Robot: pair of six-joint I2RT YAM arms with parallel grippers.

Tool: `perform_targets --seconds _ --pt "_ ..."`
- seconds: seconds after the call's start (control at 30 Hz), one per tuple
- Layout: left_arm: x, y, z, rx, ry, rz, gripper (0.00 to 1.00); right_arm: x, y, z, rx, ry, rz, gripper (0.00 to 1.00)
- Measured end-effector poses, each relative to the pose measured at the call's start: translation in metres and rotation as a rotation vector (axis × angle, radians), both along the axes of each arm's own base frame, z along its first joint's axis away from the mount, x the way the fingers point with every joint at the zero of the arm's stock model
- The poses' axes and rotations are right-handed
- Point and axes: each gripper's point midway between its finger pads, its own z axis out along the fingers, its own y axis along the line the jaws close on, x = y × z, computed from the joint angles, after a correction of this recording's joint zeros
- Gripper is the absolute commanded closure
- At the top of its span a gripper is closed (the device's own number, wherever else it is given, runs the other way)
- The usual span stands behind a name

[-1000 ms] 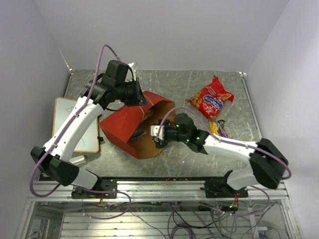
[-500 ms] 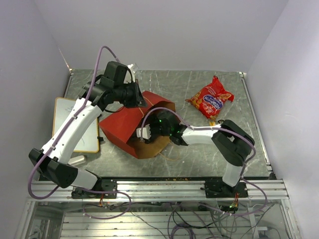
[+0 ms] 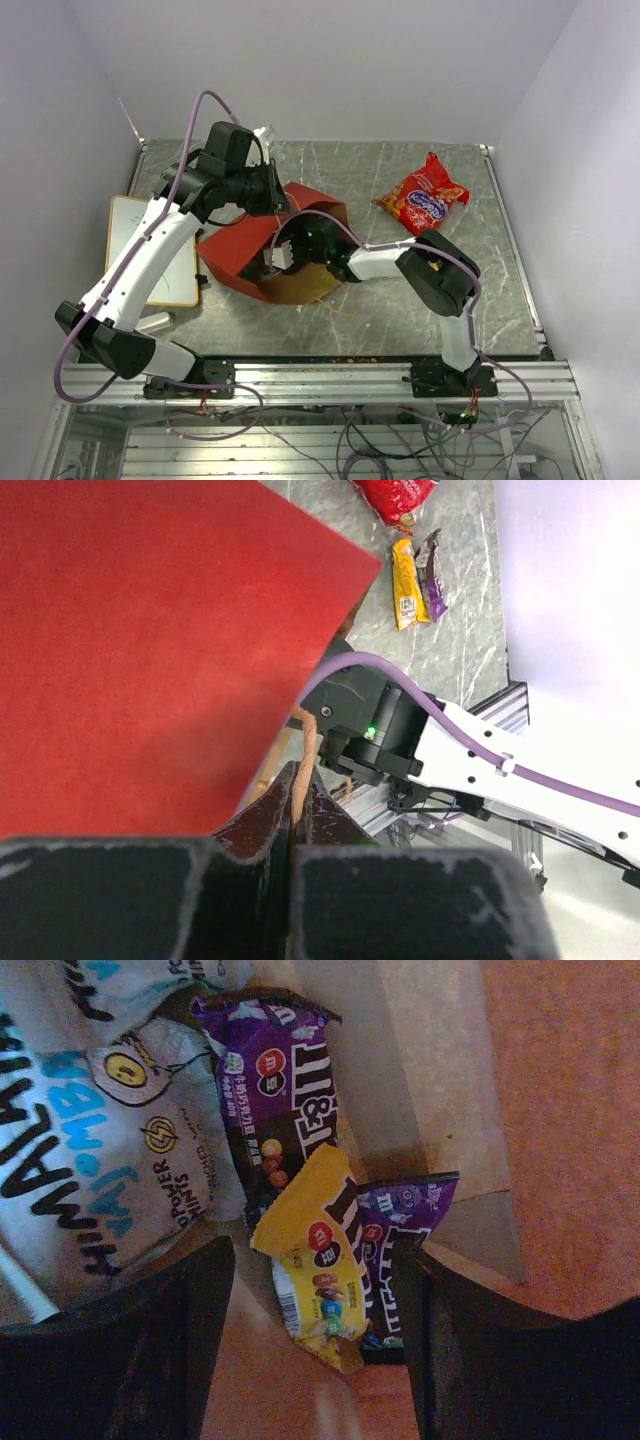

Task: Take the snacks out of the paper bag
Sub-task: Take out the snack from the paper bag.

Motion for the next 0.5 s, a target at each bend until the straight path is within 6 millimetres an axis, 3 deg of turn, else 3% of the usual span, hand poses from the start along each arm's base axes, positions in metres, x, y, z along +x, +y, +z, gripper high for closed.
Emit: perform_targets --seconds 0.2,0.5 --pt "-0.003 0.002 -0.002 0.010 0.012 -0.002 0.93 0.015 0.002 -0.017 -0.019 -0.016 -0.023 0.39" --pt "-0.003 0.002 -0.003 0.012 0.016 -0.002 0.93 0.029 0.007 -0.019 0.009 -0.047 -0.063 0.71"
